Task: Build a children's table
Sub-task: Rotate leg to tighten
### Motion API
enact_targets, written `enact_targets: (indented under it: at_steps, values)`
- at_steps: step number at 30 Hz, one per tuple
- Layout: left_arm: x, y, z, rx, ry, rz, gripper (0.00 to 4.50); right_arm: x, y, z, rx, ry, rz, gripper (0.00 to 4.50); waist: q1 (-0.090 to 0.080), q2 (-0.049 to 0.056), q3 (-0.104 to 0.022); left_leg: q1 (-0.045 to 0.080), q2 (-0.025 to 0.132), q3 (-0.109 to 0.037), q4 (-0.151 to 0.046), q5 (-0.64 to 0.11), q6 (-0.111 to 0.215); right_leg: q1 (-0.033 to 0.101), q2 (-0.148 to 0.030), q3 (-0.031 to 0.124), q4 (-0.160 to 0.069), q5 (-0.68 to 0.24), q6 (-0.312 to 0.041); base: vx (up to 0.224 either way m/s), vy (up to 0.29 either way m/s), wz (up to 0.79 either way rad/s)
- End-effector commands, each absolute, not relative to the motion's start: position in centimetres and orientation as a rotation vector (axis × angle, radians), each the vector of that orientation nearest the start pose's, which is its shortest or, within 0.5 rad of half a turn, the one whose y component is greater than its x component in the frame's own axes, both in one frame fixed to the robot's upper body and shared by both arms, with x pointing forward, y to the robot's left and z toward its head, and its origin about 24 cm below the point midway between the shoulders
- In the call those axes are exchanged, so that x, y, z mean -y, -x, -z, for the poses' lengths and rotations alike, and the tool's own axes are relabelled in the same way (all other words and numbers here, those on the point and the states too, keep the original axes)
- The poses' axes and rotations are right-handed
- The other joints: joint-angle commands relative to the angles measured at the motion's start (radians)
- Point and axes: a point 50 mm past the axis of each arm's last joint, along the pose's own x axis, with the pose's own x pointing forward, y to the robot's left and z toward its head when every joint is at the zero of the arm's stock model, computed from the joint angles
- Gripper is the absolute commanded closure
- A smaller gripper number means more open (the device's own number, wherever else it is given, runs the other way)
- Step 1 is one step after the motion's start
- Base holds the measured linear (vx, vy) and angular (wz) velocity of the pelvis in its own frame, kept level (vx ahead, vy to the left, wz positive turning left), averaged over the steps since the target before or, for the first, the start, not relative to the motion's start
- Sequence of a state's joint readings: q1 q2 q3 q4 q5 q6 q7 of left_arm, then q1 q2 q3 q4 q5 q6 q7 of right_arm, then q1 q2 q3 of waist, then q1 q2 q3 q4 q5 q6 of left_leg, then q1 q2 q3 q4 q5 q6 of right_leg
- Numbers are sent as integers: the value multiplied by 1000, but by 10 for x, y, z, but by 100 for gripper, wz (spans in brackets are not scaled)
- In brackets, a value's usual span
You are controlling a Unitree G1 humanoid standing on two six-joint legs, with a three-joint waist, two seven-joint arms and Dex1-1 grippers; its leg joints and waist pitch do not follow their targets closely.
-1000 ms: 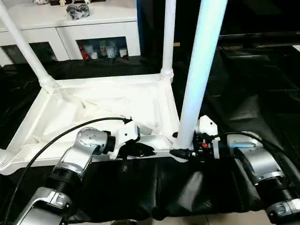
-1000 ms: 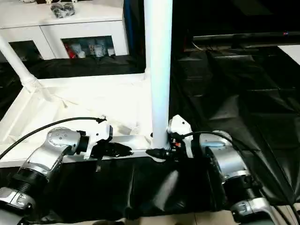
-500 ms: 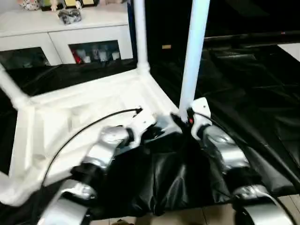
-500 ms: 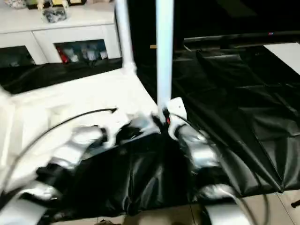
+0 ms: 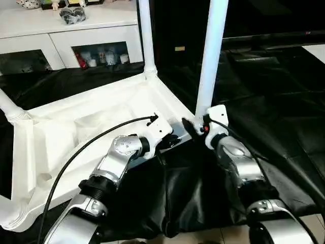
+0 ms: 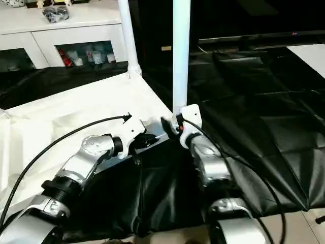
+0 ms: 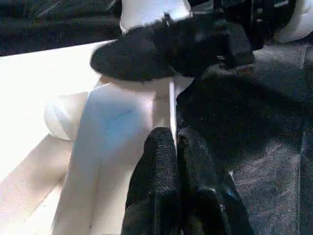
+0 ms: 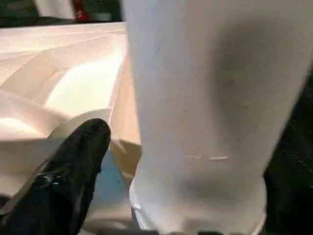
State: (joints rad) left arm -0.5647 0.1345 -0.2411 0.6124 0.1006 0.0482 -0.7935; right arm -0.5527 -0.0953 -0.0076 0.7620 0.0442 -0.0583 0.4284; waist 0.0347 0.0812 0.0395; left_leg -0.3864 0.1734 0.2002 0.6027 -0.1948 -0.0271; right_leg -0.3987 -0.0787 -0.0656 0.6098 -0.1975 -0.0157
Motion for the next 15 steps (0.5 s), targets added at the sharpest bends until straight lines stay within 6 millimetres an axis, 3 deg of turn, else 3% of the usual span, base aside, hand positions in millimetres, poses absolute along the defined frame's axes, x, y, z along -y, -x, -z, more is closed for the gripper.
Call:
enact_targets:
  at_steps: [1,6,15]
  values:
    - [-65,-318,-52,-175,-317,1136,450,109,-335,-30,-183,90,-623,5,2,-12,-63,13,59,-33,-66,-141,100,51,-77,44,-70,-88,-245,0,0,0]
    - [-76,-315,-54,-184,-312,1190,450,123,-329,-36,-171,175,-791,5,6,-14,-63,12,60,-29,-62,-129,129,50,-75,43,-67,-63,-257,0,0,0]
    - [-94,-306,-53,-214,-334,1290,450,144,-317,-49,-195,231,-1057,5,15,-16,-60,13,63,-29,-63,-155,123,50,-72,42,-69,-118,-252,0,0,0]
